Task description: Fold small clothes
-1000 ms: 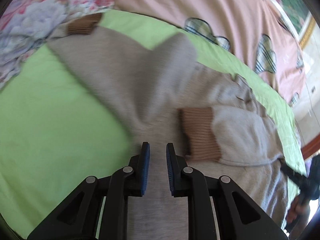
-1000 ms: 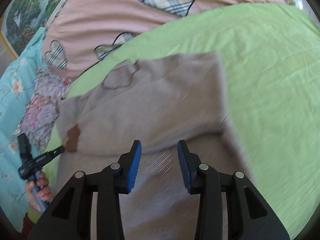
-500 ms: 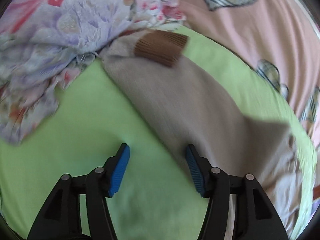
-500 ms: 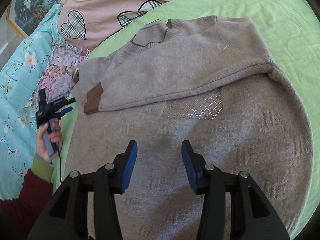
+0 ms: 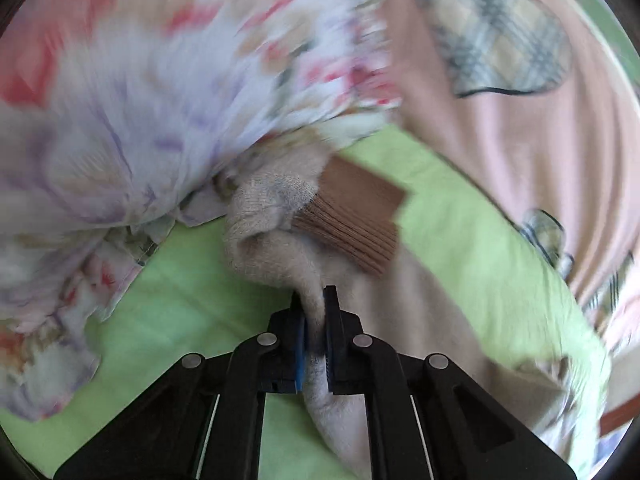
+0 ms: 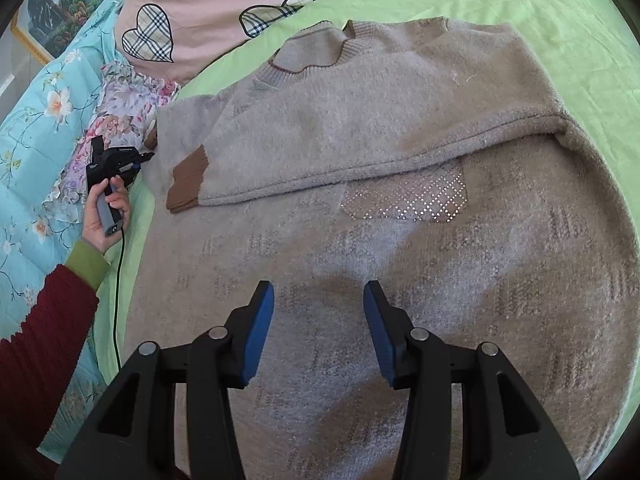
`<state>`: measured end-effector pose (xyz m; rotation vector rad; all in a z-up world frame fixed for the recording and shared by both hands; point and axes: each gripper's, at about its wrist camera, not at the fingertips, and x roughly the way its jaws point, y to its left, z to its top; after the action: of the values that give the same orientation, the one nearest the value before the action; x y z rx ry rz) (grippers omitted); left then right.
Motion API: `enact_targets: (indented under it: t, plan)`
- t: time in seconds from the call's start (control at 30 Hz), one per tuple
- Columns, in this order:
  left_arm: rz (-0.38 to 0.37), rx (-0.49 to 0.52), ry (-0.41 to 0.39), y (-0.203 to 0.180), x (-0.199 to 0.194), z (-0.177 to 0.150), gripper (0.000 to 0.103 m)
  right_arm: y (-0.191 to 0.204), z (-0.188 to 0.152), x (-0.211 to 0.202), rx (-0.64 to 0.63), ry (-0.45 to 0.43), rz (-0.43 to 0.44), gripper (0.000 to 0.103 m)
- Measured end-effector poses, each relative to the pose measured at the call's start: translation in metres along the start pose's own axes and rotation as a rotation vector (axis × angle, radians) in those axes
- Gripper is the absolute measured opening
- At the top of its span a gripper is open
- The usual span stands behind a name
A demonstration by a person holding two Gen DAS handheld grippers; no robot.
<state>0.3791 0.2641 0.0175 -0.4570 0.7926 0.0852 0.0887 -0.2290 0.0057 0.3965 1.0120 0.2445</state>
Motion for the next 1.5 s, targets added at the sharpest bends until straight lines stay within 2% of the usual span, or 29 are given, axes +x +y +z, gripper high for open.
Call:
enact_targets:
  t: [0.2,0.3,0.43,0.53,0.6,0.73,0.87,0.97,1.03,1.13,1.33,1.43,1.5]
  plan:
    - [-0.174,0.124,-0.102,-0.077,-0.081,-0.038,0.005,0.006,-0.003,-0.005,-0.005,-0.015,0.021,0.048]
    - [-0.255,0.256,-0.144,-0.133,-0.12,-0.069,0.005,0.008,-0.006,-0.009,-0.003,-0.025,0.031,0.048]
    - [-0.359,0.415,-0.158,-0.199,-0.148,-0.112,0.005,0.004,-0.01,-0.02,0.026,-0.062,0.042,0.048]
    - [-0.411,0.554,-0.139,-0.255,-0.144,-0.155,0.005,-0.006,-0.012,-0.034,0.059,-0.106,0.026,0.048]
    - [-0.421,0.589,-0.091,-0.274,-0.131,-0.177,0.005,-0.017,-0.014,-0.045,0.09,-0.134,0.01,0.048]
    - [-0.387,0.665,0.013,-0.304,-0.086,-0.224,0.005,-0.038,-0.016,-0.063,0.142,-0.172,-0.019,0.048]
    - [-0.363,0.721,0.13,-0.311,-0.059,-0.264,0.007,-0.054,-0.015,-0.072,0.187,-0.191,-0.039,0.048]
    - [-0.374,0.718,0.185,-0.302,-0.055,-0.274,0.013,-0.058,-0.011,-0.074,0.189,-0.199,-0.043,0.048]
    - [-0.386,0.707,0.203,-0.291,-0.063,-0.274,0.027,-0.054,-0.007,-0.074,0.171,-0.204,-0.04,0.048]
    - [-0.385,0.696,0.19,-0.268,-0.085,-0.276,0.049,-0.043,0.002,-0.069,0.128,-0.201,-0.027,0.048]
    - [-0.342,0.678,0.145,-0.209,-0.125,-0.265,0.049,0.002,0.019,-0.044,-0.055,-0.164,-0.003,0.051]
    - [-0.237,0.618,0.096,-0.172,-0.128,-0.245,0.049,0.034,0.028,-0.024,-0.206,-0.148,-0.01,0.06]
    - [-0.153,0.568,0.092,-0.152,-0.118,-0.232,0.049,0.06,0.034,-0.009,-0.331,-0.144,-0.034,0.063]
